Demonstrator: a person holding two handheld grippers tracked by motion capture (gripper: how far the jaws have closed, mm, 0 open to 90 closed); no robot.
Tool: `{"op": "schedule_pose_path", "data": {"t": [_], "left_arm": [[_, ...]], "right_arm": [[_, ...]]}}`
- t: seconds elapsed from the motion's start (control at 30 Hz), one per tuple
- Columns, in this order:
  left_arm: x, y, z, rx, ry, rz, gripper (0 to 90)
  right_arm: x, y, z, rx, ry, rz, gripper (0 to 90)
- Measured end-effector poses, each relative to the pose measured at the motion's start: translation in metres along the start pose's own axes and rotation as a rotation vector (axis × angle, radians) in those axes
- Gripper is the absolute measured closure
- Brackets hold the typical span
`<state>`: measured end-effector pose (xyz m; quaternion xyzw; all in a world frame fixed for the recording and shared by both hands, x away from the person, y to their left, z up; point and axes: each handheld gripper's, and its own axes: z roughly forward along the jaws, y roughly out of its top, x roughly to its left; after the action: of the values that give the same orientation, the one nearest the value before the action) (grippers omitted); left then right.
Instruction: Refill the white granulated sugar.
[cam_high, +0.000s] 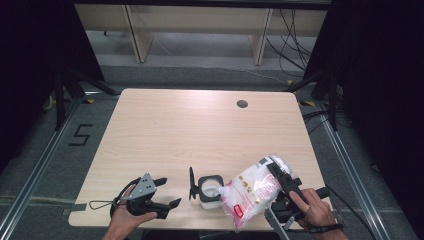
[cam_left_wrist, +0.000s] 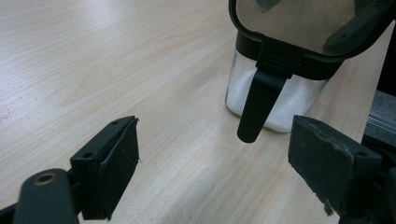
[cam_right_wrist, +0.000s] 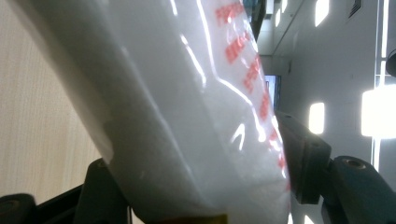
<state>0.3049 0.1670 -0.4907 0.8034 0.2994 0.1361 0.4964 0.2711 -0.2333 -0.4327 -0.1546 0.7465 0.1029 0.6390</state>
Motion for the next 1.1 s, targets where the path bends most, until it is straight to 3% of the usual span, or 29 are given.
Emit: {"op": "schedule_pose_path", "data": {"t": [0.27,0.33,0.4,0.47,0.53,0.63,0.67,0.7,0.8,0.83,0.87,0.97,1.0,1.1], "left_arm": [[0.0000,0.0001,0.0000,0.001,0.000,-0.001,15.8],[-0.0007,-0.0001,-0.0003,0.007,0.003,-0.007,15.8],[-0.0002,0.0003,0.0000,0.001,0.003,-0.002,15.8],[-0.0008,-0.0001,-0.0003,0.006,0.003,-0.008,15.8],[0.0006,0.0002,-0.0006,0.010,0.004,0.009,15.8],[-0.0007,-0.0002,0.0001,0.003,-0.003,-0.010,15.8],[-0.0006,-0.0001,-0.0003,0.007,0.003,-0.004,15.8],[0.0000,0.0001,-0.0003,0.006,0.005,0.004,15.8],[0.0003,0.0003,-0.0003,0.007,0.003,0.011,15.8],[0.0004,0.0003,0.0005,0.002,-0.002,0.014,15.8],[0.0015,0.0004,0.0001,0.010,-0.003,0.024,15.8],[0.0012,0.0005,0.0000,0.009,-0.002,0.022,15.8],[0.0013,0.0005,0.0001,0.008,-0.001,0.021,15.8],[0.0001,0.0000,0.0004,0.009,-0.001,-0.005,15.8]], "right_arm": [[0.0002,-0.0003,-0.0007,0.009,0.007,0.012,40.6],[-0.0006,-0.0003,-0.0004,0.004,0.000,-0.005,40.6],[0.0018,-0.0006,-0.0005,0.015,0.009,0.028,40.6],[-0.0007,-0.0002,-0.0005,0.005,0.000,-0.006,40.6],[-0.0003,-0.0001,-0.0007,0.009,0.005,0.004,40.6],[0.0005,0.0000,-0.0013,0.012,0.005,0.019,40.6],[-0.0018,0.0002,-0.0012,0.002,-0.004,-0.008,40.6],[0.0003,0.0000,-0.0014,0.010,0.004,0.022,40.6],[0.0013,-0.0001,-0.0021,0.017,0.002,0.036,40.6],[-0.0013,0.0001,-0.0011,0.004,-0.001,-0.004,40.6],[-0.0017,0.0000,-0.0008,0.001,-0.008,-0.009,40.6],[-0.0018,0.0005,-0.0004,0.004,-0.003,-0.015,40.6],[0.0002,0.0007,-0.0007,0.013,0.003,0.012,40.6],[0.0006,0.0015,-0.0004,0.010,0.007,0.018,40.6]]}}
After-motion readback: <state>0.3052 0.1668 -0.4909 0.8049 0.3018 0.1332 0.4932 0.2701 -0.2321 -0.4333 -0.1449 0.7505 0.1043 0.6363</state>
